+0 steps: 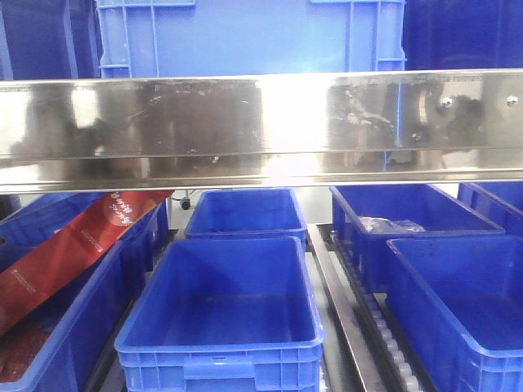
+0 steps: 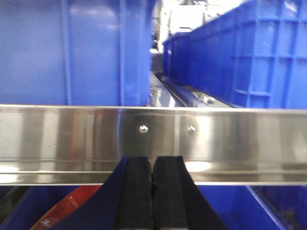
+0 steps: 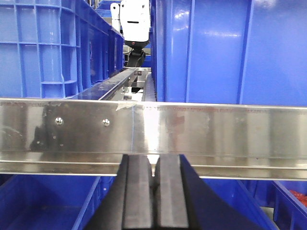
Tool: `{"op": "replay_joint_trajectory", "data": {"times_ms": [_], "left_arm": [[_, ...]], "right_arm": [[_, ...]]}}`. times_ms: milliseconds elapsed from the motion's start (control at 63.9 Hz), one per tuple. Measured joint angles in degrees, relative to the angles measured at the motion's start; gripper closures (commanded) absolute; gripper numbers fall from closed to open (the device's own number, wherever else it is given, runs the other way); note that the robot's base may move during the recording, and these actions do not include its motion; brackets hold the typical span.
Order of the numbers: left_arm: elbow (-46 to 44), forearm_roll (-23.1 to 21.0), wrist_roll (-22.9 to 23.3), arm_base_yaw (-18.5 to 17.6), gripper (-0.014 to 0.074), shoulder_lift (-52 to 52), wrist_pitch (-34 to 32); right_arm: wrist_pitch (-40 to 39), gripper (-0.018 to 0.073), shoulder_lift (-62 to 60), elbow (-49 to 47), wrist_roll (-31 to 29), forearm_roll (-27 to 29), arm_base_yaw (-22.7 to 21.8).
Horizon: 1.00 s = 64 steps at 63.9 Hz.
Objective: Place valve from conveyor to right shelf box
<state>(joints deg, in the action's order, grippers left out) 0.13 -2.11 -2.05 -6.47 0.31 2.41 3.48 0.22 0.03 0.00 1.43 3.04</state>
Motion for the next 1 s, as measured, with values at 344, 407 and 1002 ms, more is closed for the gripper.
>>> {"op": "replay_joint_trajectory", "data": {"times_ms": [344, 407, 1002], "left_arm": [[0.0, 0.12, -1.36, 1.64, 0.0707, 0.0, 0.0], [0.0, 0.12, -1.36, 1.95, 0.0707, 0.0, 0.0], [0.0, 0.12, -1.36, 2.18, 0.0707, 0.0, 0.0]], "right_arm": [[0.0, 0.0727, 0.0, 0.0, 0.0, 0.0, 0.0], [0.0, 0.0727, 0.0, 0.0, 0.0, 0.0, 0.0], [0.0, 0.0727, 0.0, 0.0, 0.0, 0.0, 0.0]]}}
